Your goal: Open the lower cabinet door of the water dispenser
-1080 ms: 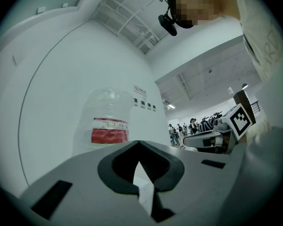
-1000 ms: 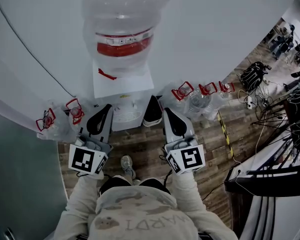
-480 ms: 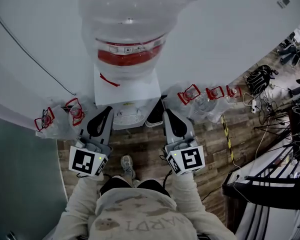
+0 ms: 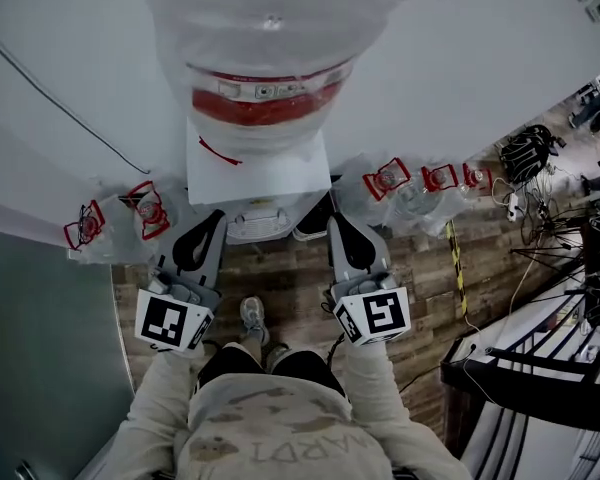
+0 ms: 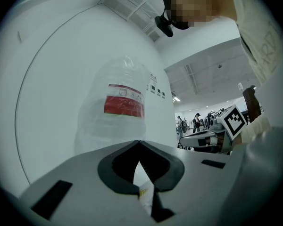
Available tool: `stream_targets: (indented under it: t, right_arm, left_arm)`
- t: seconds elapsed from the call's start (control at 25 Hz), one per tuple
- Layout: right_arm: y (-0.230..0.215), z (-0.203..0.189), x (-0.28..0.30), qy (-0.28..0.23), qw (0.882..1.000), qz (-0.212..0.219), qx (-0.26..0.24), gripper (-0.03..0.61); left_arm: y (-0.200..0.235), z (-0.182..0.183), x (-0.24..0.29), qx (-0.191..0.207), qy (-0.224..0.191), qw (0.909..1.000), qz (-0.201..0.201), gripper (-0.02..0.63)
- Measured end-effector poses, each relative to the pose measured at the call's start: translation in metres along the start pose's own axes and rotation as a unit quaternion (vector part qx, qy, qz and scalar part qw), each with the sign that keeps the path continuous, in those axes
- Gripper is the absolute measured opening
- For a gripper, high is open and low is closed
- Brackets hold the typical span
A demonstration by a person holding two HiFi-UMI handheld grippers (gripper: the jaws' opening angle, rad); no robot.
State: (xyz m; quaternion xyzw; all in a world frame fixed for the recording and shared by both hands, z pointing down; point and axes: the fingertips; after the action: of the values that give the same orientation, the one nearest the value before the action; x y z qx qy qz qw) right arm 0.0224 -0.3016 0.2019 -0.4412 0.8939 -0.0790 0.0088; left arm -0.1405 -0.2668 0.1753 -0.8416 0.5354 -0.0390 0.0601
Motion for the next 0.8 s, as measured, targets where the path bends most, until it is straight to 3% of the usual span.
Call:
stream_targets:
  t: [0.4,0.8]
  right_arm:
    - [-0.005,-0.042,-0.012,0.04,0.999,0.024,0.009,0.009]
    - [-0.011,-0.106,-0.017,0.067,0.997,0.031,0.021,0.009]
  left_arm:
    - [-0.018,-0.019,-0.011,-0.006,0.015,0.9996,0.022,0.002]
    - [-0.04,-0.068,-0.026,-0.016,0.031,0.9991,0.023,0.002]
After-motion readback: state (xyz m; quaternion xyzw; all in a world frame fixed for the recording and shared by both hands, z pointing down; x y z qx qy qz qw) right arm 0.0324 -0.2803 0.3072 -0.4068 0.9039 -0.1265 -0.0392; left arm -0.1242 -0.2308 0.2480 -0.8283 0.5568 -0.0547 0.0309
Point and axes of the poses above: the fingertips, and each gripper's own axes: x forward along the fingers, y to its left, z out of its top, and after that the axes turned 7 degrees about x, right-handed
